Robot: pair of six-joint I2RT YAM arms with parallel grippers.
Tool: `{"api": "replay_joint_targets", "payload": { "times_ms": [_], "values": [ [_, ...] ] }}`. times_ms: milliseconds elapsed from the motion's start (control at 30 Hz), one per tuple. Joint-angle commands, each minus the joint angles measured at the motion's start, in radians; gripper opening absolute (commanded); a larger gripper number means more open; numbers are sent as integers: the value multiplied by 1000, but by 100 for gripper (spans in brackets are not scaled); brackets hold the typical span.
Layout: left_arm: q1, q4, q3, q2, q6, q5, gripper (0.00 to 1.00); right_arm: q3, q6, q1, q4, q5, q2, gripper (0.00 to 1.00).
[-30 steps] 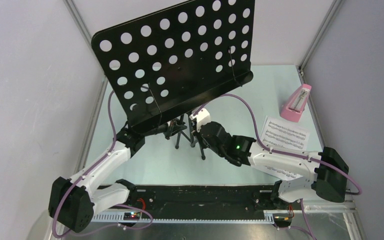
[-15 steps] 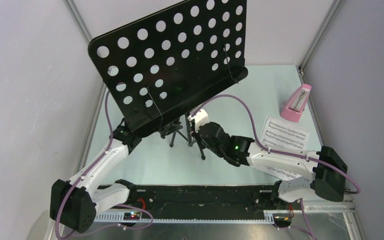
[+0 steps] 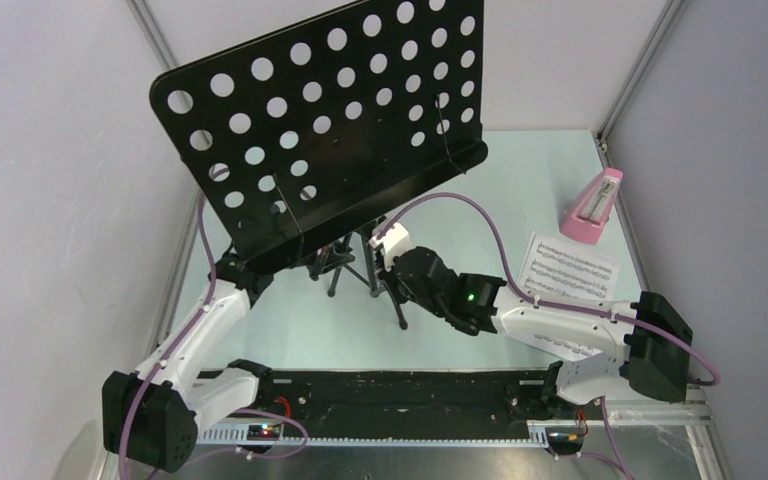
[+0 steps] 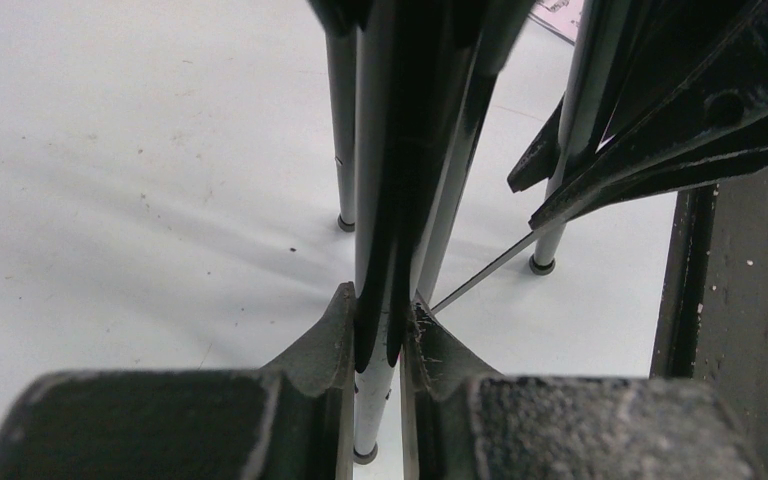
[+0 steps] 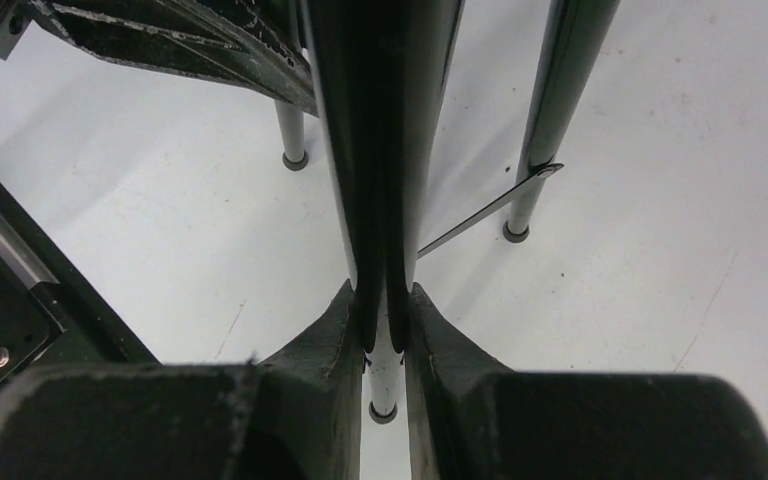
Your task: Set up the instrument practice props
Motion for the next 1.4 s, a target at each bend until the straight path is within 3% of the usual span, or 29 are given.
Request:
{"api": "replay_joint_targets", "payload": {
  "times_ms": [0, 800, 1100, 1367],
  "values": [
    [168, 24, 104, -4, 44, -292, 0, -45, 21, -5, -388, 16, 3, 0],
    [209, 92, 110, 18, 205, -473, 0, -99, 44, 20, -349, -15, 105, 0],
    [238, 215, 125, 90, 165, -425, 0, -99, 52, 29, -347, -5, 109, 0],
    [240, 226, 139, 130, 199, -446, 0, -99, 59, 32, -334, -20, 123, 0]
  ]
}}
